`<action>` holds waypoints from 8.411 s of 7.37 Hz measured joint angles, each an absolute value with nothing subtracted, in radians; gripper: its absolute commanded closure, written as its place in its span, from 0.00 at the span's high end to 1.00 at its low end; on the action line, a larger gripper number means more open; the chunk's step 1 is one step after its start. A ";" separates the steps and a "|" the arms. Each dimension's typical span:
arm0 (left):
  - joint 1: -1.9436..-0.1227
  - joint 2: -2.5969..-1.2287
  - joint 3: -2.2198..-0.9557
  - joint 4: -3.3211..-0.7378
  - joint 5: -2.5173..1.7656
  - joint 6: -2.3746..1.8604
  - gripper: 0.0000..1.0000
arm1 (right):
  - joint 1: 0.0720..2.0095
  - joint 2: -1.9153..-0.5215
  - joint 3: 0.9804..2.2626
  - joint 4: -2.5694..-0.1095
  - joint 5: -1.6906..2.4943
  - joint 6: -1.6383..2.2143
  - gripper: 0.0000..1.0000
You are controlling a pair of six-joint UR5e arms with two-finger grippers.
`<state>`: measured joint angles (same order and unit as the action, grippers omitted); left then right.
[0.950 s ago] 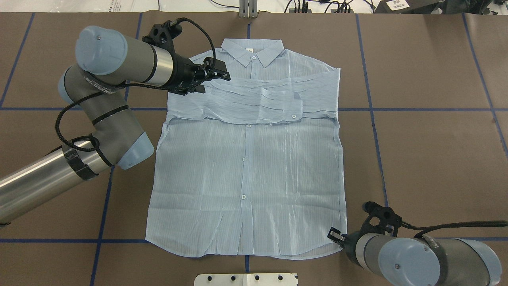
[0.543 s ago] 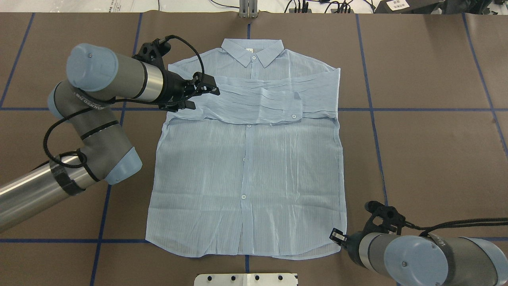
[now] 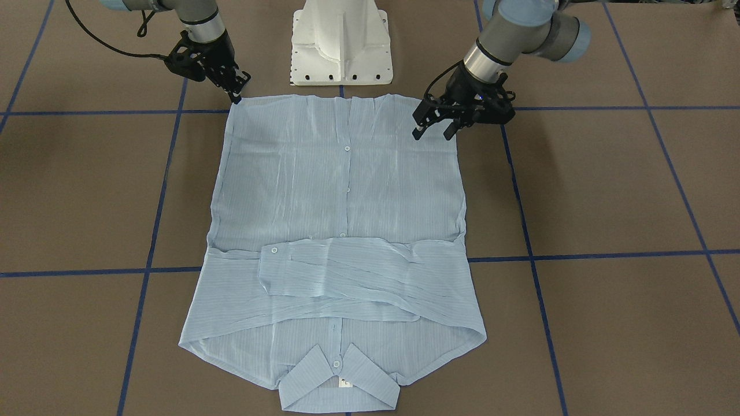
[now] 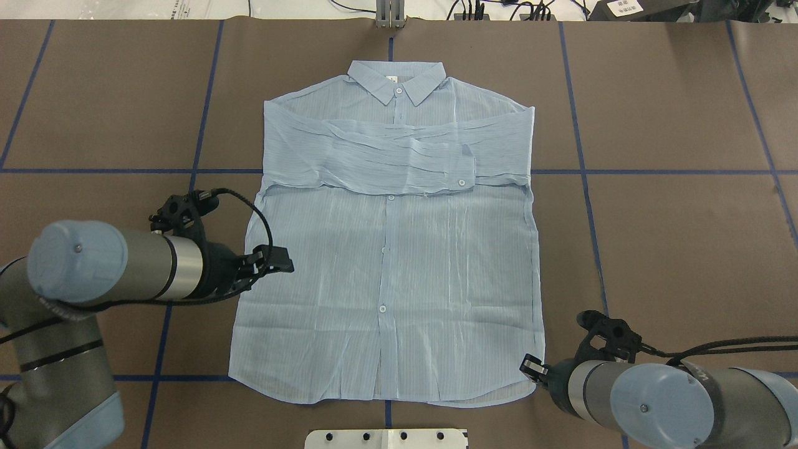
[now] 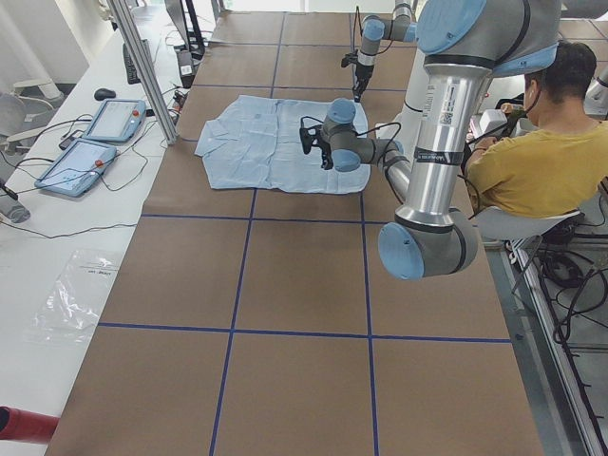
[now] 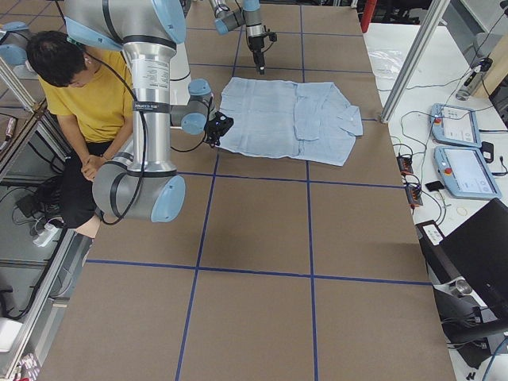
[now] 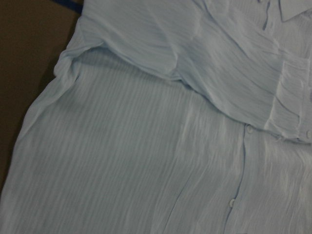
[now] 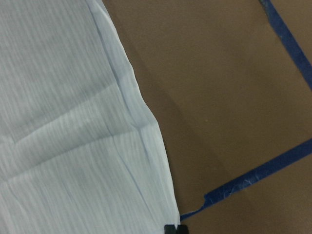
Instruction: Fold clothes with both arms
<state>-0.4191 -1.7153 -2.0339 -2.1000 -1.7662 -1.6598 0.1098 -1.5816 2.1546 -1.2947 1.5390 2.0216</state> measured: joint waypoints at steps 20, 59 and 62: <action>-0.186 -1.555 -2.125 -2.023 -1.648 -1.856 0.00 | 0.110 -1.573 2.171 -1.293 1.539 2.022 0.00; -0.902 -2.217 -1.118 -2.422 -1.847 -1.439 0.48 | 0.705 -1.261 1.736 -1.174 1.966 1.763 0.00; -0.902 -2.211 -1.150 -2.421 -1.848 -1.444 0.48 | 0.540 -1.506 2.046 -1.185 2.030 1.771 0.00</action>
